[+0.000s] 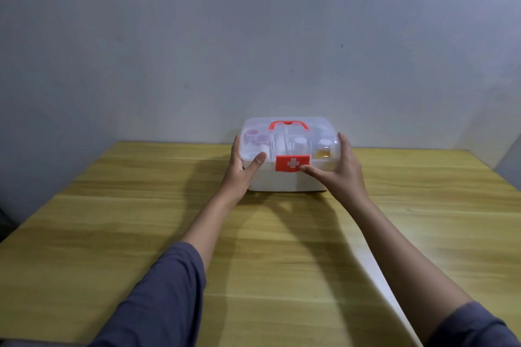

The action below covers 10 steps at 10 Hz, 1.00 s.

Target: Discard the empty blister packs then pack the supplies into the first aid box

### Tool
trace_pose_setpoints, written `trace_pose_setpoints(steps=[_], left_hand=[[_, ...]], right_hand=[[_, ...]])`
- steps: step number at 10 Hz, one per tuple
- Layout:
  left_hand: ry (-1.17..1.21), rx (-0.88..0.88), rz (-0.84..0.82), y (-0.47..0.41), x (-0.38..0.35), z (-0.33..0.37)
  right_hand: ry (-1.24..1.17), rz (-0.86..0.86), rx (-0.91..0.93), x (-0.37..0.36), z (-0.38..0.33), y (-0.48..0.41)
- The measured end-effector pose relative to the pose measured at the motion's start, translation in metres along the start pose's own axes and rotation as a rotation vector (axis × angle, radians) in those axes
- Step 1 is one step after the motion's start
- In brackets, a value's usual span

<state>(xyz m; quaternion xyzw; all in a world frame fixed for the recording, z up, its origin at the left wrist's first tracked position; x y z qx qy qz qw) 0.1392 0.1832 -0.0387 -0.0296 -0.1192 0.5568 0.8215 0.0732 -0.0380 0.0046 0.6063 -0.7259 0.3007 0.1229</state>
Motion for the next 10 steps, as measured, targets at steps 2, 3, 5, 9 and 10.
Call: trace_pose_setpoints(steps=[2, 3, 5, 9, 10], left_hand=[[-0.027, 0.015, -0.089, -0.028, -0.03, 0.003], [-0.021, 0.025, -0.133, -0.045, -0.041, 0.001], [-0.054, 0.05, -0.145, -0.071, -0.048, -0.002], [-0.104, 0.179, -0.172, -0.064, -0.048, 0.004], [-0.249, 0.283, -0.182, -0.041, -0.052, 0.001]], right_hand=[[0.061, 0.054, 0.026, 0.031, 0.01, -0.003], [0.088, 0.078, 0.03, 0.041, 0.019, -0.014], [0.075, 0.094, 0.044, 0.048, 0.035, -0.037], [-0.019, -0.039, -0.137, 0.041, 0.054, -0.035], [-0.019, -0.223, -0.336, 0.025, 0.076, 0.001]])
Point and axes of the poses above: each hand's wrist, its own y-axis away from the middle knuckle, its own x-axis out of the back of the hand, z = x × y, the point moved 10 cm from there along -y, towards the middle knuckle, and after that the axes turned 15 degrees about -z, right-handed, at the moved point
